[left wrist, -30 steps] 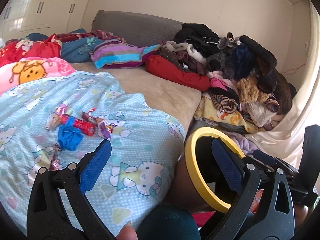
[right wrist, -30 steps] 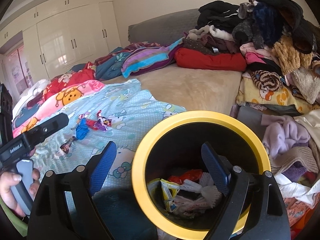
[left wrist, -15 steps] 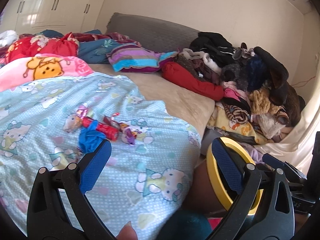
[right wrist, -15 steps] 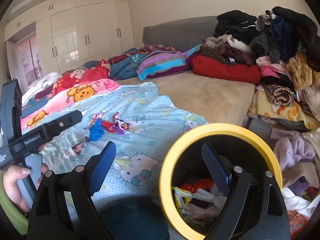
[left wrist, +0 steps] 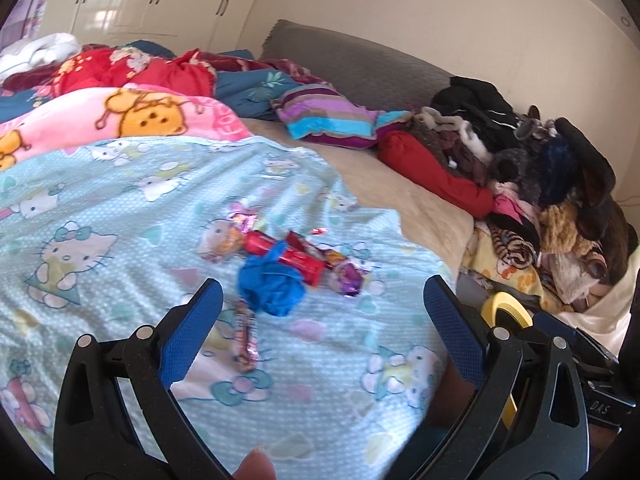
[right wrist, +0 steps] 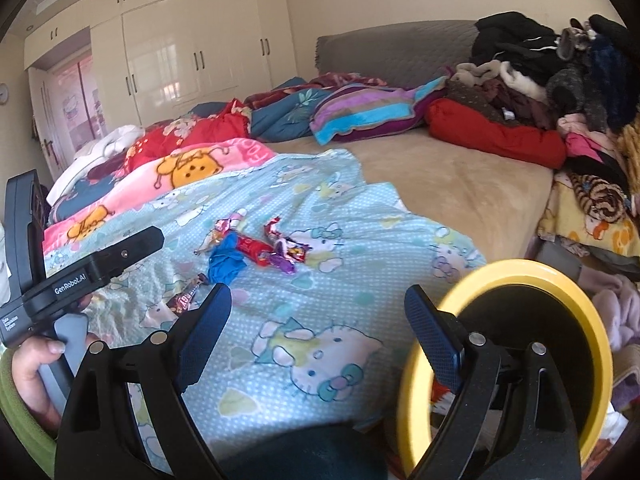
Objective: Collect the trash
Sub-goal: 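Move both open tools back over the blue glove and wrappers on the bed, then grasp the blue glove with the left tool while the right tool grasps a purple wrapper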
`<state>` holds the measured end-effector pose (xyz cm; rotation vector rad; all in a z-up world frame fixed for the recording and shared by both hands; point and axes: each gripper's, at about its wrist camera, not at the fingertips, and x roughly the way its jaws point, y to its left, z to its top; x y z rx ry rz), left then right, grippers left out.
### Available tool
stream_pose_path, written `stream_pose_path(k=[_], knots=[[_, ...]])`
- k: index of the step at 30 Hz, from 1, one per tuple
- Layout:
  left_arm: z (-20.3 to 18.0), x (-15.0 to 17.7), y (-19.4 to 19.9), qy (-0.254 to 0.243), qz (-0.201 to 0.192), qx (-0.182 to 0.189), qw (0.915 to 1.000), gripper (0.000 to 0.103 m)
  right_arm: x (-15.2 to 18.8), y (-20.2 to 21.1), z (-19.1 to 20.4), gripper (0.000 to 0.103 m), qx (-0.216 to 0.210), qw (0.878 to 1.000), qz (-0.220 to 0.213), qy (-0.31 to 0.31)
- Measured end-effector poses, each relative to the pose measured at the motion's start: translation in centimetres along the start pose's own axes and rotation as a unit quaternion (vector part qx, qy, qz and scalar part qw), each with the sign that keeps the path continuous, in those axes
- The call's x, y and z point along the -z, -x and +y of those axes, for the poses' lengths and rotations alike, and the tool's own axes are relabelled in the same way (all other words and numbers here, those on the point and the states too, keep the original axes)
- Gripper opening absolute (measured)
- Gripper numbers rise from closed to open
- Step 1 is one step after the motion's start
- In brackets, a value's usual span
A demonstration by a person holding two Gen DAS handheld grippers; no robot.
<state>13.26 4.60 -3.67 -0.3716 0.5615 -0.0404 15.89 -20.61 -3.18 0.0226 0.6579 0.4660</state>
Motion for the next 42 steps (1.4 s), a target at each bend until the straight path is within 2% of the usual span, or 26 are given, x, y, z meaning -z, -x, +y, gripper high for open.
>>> stream_pose_path(k=[5,9,15,20,22,26,30,31,32,36,39,42], knots=[[2.1,-0.4,-0.4,0.007,0.005,-0.010,0.9999,0.093,-0.3,-2.6,1.1,0.085,-0.010,1.000,0.012,0.000],[3.6,-0.5,-1.4,0.017,0.020,-0.008,0.9996,0.092,-0.8,-5.1,2.2,0.081,-0.015,1.000,0.021,0.005],[4.7,-0.5,-3.9,0.015,0.052,-0.004,0.9985,0.072,-1.3,-9.6,2.9,0.070,-0.025,0.998,0.053,-0.003],[5.0,-0.3,-6.4,0.009,0.085,0.008,0.9963,0.063,-1.4,-13.2,3.3,0.061,-0.031,0.996,0.083,0.005],[5.1,-0.3,-7.4,0.004,0.098,0.008,0.9952,0.062,-1.3,-14.3,3.3,0.053,-0.027,0.995,0.091,0.007],[5.3,-0.5,-8.9,-0.002,0.113,0.009,0.9936,0.060,-1.5,-16.1,3.3,0.046,-0.029,0.995,0.096,0.012],[5.3,-0.7,-10.4,-0.005,0.129,0.008,0.9916,0.057,-1.9,-17.4,3.3,0.014,-0.042,0.993,0.105,0.013],[5.3,-0.8,-10.8,-0.005,0.133,0.009,0.9910,0.057,-1.9,-17.4,3.2,0.010,-0.047,0.993,0.106,0.012],[5.3,-0.8,-11.2,-0.006,0.139,0.009,0.9902,0.056,-1.9,-17.3,3.2,0.010,-0.051,0.993,0.105,0.010],[4.8,-0.5,-12.3,-0.015,0.156,0.012,0.9876,0.029,-1.6,-15.6,2.8,0.010,-0.070,0.993,0.091,-0.003],[4.3,-0.2,-12.6,-0.023,0.161,0.009,0.9867,0.018,-1.4,-13.9,2.5,0.010,-0.077,0.994,0.082,-0.014],[3.8,-0.3,-11.7,-0.023,0.148,0.015,0.9885,0.009,-1.1,-12.3,2.2,0.010,-0.081,0.993,0.077,-0.020]])
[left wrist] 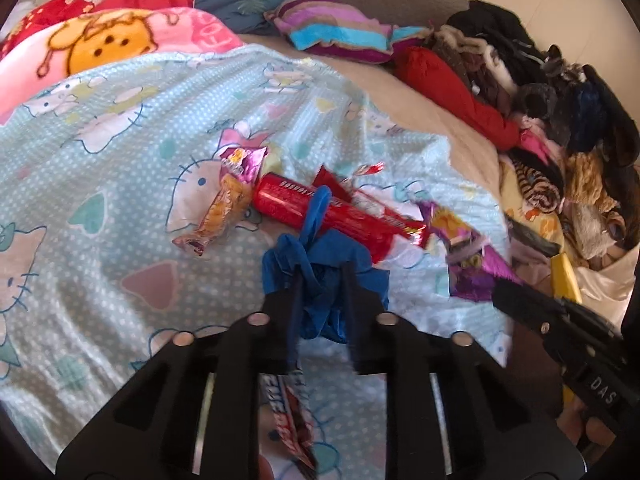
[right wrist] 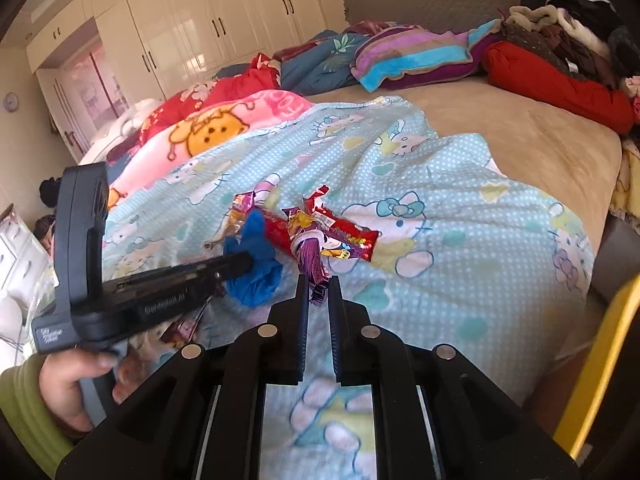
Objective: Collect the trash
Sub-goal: 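Grasp the blue glove with the left tool while the right tool grasps a purple wrapper, then lift and carry the blue glove and purple wrapper over the bin with both tools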
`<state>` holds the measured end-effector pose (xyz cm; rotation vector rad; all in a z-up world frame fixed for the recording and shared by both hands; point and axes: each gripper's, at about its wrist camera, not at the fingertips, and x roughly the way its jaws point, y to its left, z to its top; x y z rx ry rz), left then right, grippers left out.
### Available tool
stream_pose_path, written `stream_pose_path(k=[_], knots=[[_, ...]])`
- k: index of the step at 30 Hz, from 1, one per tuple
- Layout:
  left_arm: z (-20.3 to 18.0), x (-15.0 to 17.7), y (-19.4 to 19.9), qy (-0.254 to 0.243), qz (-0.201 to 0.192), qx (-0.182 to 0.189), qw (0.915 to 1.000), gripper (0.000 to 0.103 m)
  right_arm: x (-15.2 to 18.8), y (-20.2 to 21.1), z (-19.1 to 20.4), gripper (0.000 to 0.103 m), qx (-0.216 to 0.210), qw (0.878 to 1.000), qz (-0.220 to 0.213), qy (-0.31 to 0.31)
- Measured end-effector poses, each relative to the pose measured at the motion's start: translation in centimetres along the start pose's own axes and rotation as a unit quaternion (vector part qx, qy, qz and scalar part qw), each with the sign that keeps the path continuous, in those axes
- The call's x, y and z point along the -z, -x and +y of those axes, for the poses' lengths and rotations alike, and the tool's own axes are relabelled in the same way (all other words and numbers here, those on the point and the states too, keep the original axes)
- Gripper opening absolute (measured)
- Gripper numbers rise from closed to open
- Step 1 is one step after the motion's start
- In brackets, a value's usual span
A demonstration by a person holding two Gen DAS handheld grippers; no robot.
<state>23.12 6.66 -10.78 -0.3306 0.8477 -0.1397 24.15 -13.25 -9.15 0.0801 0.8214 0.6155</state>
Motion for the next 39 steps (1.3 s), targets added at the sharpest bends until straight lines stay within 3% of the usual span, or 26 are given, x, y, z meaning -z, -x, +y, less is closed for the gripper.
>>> stream_pose_path(k=[16,39], knots=[[-5.2,1.8,6.2,-0.040,-0.061,0.035,0.9967,0.005,2.9,7.9,-2.0,0.010,0.016,0.999,-0.027,-0.031],[-12.5,3.3,11.3,-0.101,-0.100,0.088,0.9859,0.004,4.2,17.8,-5.0,0.010,0.056,0.995,-0.068,-0.044]])
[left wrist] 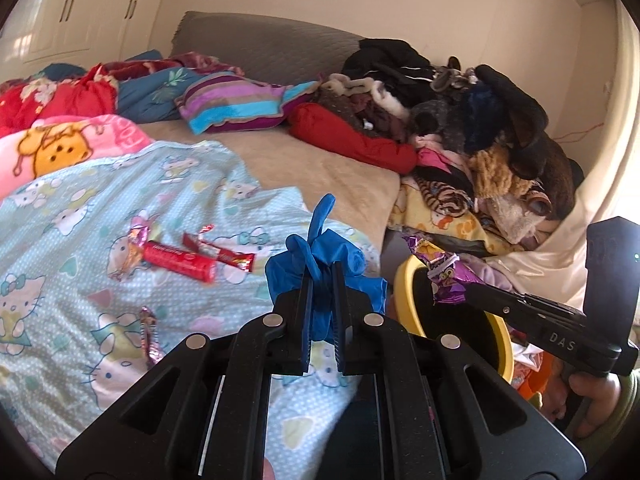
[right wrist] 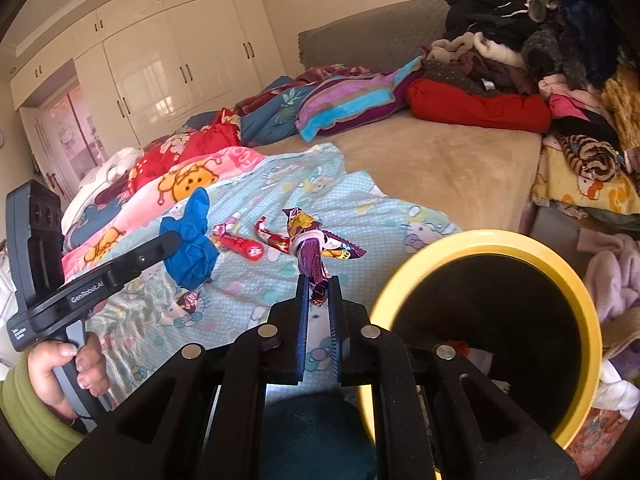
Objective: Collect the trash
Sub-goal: 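Lift and carry the blue glove and purple wrapper over the bin with both tools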
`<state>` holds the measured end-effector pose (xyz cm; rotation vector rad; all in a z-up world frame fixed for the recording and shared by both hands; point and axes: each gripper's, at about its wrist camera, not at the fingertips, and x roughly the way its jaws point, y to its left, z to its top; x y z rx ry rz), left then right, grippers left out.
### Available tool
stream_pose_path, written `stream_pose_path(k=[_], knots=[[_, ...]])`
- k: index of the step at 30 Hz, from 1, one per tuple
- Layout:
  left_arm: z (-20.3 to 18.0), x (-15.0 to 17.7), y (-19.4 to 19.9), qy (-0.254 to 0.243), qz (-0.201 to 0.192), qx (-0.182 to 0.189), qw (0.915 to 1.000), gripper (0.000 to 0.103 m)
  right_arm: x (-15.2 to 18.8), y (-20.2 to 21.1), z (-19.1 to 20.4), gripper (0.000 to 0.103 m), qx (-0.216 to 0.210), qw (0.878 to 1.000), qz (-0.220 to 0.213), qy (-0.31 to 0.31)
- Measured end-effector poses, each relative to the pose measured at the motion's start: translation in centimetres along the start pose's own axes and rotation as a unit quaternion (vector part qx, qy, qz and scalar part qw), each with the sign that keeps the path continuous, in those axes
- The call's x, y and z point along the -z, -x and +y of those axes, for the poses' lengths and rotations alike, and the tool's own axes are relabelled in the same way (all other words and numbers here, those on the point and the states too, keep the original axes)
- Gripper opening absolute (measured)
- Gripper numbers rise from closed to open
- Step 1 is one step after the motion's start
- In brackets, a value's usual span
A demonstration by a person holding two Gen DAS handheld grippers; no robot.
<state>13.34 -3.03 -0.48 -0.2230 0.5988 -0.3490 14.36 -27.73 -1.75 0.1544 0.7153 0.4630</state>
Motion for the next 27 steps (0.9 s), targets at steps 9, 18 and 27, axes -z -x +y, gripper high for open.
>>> stream_pose_path(k=[9,18,27], knots=[[-3.5,0.2,0.0,-0.022,0.002,0.028,0.9994,0.004,0.5,3.2,-2.3,0.010,0.022,1.000,-0.013,-0.009],[-6.5,0.2,-0.2,-0.042,0.003,0.045,0.9981,0.004,0.5,5.0,-3.7,0.010,0.039,0.999,-0.030,-0.010],[-9.1,0.4,-0.2,-0.061,0.004,0.059,0.9964,0.004,1.1,6.6,-6.0,0.010,0.058,0.997,-0.035,-0.021]])
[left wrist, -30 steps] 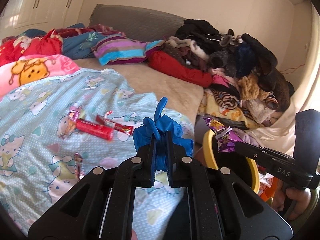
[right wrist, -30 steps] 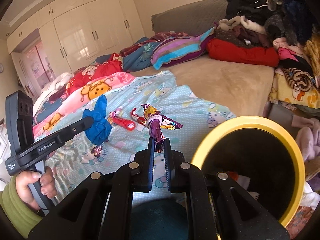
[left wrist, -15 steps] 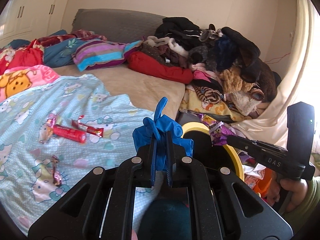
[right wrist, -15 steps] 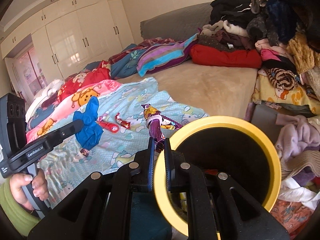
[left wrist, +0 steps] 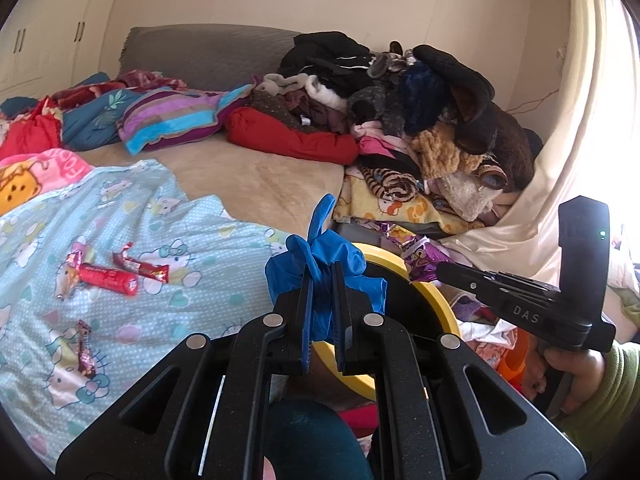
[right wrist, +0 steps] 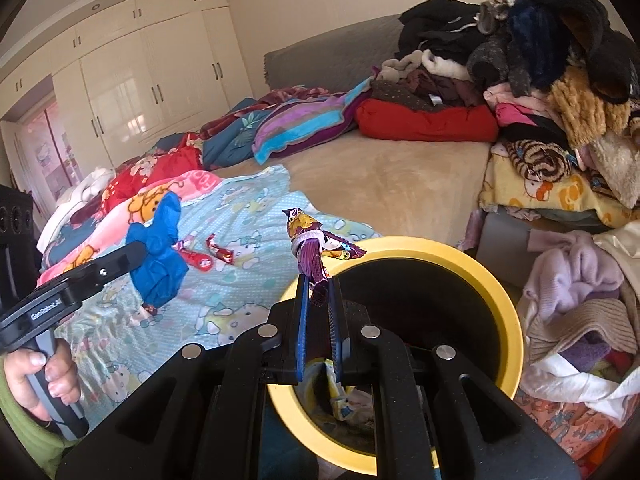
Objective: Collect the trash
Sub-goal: 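Lift and carry the blue glove and purple wrapper over the bin with both tools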
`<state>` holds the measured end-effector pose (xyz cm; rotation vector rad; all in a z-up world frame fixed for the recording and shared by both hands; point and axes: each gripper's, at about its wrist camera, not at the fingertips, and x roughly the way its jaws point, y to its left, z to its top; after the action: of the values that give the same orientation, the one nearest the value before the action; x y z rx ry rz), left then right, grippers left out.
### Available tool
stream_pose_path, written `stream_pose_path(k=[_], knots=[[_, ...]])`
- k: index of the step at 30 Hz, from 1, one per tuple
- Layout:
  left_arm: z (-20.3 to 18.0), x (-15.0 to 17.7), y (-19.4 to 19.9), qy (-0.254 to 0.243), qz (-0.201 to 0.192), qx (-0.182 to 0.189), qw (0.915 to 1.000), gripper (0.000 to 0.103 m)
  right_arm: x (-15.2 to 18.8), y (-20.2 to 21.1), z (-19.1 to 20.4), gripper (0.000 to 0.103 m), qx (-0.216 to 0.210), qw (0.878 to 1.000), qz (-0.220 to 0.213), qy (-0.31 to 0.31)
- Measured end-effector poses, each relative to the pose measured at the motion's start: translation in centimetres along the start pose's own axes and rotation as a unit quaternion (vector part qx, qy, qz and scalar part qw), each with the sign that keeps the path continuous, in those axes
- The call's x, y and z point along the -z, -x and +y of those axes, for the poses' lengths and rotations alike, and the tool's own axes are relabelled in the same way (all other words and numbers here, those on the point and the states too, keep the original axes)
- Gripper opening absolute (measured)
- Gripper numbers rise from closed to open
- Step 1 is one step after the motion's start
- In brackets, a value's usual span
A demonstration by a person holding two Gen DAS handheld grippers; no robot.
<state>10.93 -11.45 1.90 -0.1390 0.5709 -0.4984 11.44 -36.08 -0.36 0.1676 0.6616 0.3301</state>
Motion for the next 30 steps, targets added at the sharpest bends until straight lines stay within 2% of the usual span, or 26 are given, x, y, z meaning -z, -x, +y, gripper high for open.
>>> stream_pose_path(k=[15,30], knots=[[-3.7,0.4,-1.9,-0.035,0.010,0.024,0.9990,0.004,0.6,0.2,-4.1,0.010,0.019,0.999,0.004,-0.040],[-5.9,1.7,-4.0,-0.055,0.023,0.043,0.9973,0.004,1.4,-0.6,-5.9,0.010,0.042,0.998,0.018,-0.051]])
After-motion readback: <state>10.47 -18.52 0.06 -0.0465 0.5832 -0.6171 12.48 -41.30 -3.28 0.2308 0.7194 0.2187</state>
